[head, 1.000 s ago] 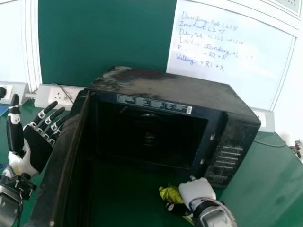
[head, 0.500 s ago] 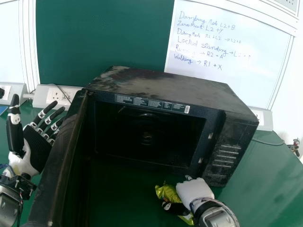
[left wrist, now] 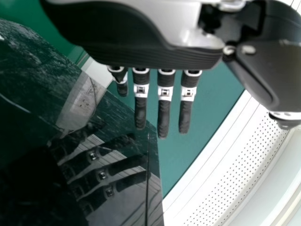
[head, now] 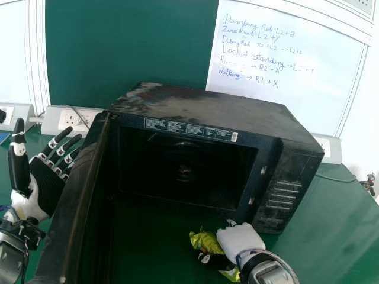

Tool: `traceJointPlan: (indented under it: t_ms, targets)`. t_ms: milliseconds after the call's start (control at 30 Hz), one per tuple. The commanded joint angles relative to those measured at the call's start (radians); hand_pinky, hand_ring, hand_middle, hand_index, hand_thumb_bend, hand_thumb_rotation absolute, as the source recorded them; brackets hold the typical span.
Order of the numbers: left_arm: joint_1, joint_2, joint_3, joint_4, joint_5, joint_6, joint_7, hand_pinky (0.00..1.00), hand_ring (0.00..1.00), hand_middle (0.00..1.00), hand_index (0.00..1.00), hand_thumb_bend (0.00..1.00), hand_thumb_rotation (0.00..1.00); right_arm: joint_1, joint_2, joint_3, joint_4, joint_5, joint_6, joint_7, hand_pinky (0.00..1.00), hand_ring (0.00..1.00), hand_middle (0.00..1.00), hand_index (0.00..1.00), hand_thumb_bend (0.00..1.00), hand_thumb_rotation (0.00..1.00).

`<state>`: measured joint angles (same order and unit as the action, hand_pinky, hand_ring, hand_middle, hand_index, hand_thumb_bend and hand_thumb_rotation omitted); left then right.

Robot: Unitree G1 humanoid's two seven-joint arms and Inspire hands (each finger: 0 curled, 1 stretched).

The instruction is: Put biscuit inside oven

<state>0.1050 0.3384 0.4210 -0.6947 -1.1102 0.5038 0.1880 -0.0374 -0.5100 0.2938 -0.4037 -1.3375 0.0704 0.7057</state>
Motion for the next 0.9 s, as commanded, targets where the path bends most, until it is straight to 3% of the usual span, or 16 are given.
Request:
traceJointPlan:
  t_ms: [0,300,867]
  targets:
    - [-0.005,-0.005,-0.002,-0.002,0.011,-0.015,0.002,0.85,0.79,0.75,0.77,0.35,0.27,-0.010,0.005,-0.003,0.011,0.015,0.002,-0.014,0.57,0.56,0.50,0.48,0.53,0.00]
    - [-0.003,-0.008,-0.001,-0.007,0.010,-0.012,0.006,0.85,0.78,0.74,0.76,0.38,0.27,-0.017,0.005,-0.011,0.011,0.028,0.005,-0.064,0.59,0.56,0.52,0.47,0.53,0.00]
    - [-0.003,-0.010,0.002,0.008,0.028,-0.018,-0.021,0.83,0.77,0.73,0.75,0.38,0.28,-0.083,0.030,-0.017,-0.020,0.032,0.030,-0.019,0.66,0.63,0.53,0.46,0.53,0.00]
